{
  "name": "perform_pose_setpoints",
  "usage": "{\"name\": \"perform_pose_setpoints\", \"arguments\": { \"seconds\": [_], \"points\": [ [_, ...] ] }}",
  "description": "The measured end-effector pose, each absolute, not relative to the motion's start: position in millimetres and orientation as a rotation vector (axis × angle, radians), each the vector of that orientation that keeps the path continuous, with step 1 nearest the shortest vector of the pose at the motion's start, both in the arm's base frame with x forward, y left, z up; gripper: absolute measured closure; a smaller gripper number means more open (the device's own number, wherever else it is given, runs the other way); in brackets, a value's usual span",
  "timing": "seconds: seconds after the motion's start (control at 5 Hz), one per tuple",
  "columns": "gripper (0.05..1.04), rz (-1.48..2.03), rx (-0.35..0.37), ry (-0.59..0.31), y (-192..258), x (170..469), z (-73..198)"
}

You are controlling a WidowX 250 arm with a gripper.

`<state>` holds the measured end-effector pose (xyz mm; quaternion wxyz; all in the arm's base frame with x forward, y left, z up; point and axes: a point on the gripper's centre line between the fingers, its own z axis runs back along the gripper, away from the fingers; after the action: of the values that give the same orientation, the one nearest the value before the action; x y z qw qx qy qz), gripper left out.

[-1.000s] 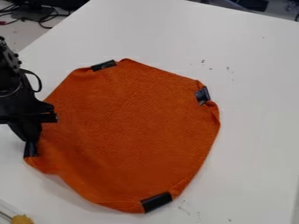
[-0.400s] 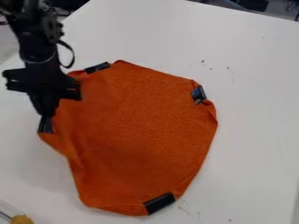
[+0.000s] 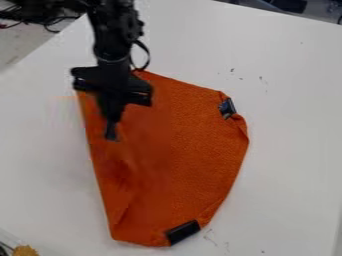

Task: Fold the cloth from bottom left to top right

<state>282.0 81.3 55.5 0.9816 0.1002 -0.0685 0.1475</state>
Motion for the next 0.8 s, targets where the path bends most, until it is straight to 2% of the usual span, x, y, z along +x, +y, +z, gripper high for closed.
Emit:
{"name": "perform_pose_setpoints", "arguments": {
  "seconds": [0.4,0.6,0.8],
  "points": [
    [0.973,0.164,0.188,-0.113,46,334,43],
    [0.791,0.166,0.166,-0.106,39,347,40],
    [0.503,0.181,0.155,-0.098,37,347,37]
  ]
}}
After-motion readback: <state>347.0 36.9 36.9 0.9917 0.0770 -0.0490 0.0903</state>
